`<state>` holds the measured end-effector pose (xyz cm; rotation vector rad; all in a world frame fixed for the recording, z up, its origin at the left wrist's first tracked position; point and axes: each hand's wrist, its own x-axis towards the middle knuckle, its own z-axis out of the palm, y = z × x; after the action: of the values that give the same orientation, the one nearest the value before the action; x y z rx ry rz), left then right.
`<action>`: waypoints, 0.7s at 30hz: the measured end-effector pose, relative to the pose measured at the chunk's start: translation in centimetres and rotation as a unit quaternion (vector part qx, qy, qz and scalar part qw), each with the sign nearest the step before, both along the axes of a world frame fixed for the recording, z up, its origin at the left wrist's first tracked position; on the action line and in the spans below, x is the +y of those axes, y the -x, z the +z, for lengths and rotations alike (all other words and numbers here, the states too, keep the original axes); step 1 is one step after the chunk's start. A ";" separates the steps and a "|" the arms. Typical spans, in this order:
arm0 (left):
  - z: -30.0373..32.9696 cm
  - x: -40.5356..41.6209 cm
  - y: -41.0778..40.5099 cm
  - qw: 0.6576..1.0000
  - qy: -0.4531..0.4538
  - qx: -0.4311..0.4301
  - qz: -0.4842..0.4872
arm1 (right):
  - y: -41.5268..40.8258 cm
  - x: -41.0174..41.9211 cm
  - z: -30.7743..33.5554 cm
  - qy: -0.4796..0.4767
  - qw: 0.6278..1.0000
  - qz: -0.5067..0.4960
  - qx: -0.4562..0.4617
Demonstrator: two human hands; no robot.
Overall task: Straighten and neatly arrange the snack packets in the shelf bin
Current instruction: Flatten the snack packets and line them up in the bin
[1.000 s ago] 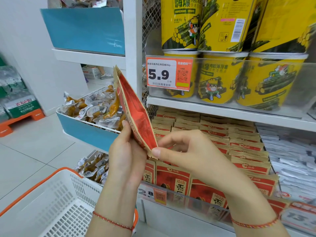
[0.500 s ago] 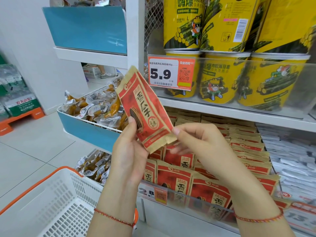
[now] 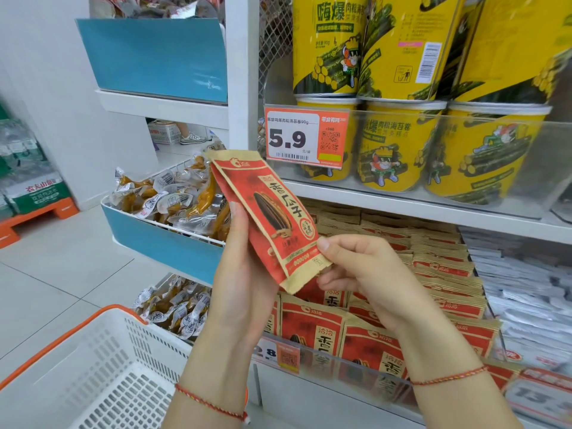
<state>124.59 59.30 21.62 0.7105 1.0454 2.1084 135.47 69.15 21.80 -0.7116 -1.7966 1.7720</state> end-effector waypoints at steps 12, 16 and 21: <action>-0.1 -0.8 0.4 0.977 0.044 0.208 0.009 | -0.5 -2.1 2.7 -0.153 0.963 -0.151 0.162; -0.6 -0.4 -0.1 0.959 0.079 0.273 -0.024 | -0.5 -2.4 2.9 -0.147 0.955 -0.168 0.197; -0.6 -0.3 0.0 0.958 0.090 0.266 -0.059 | -0.5 -1.9 2.6 -0.122 0.959 -0.165 0.196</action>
<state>124.62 58.99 20.97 1.2545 1.4162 1.7248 135.96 67.20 24.41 -0.4843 -1.4910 1.3325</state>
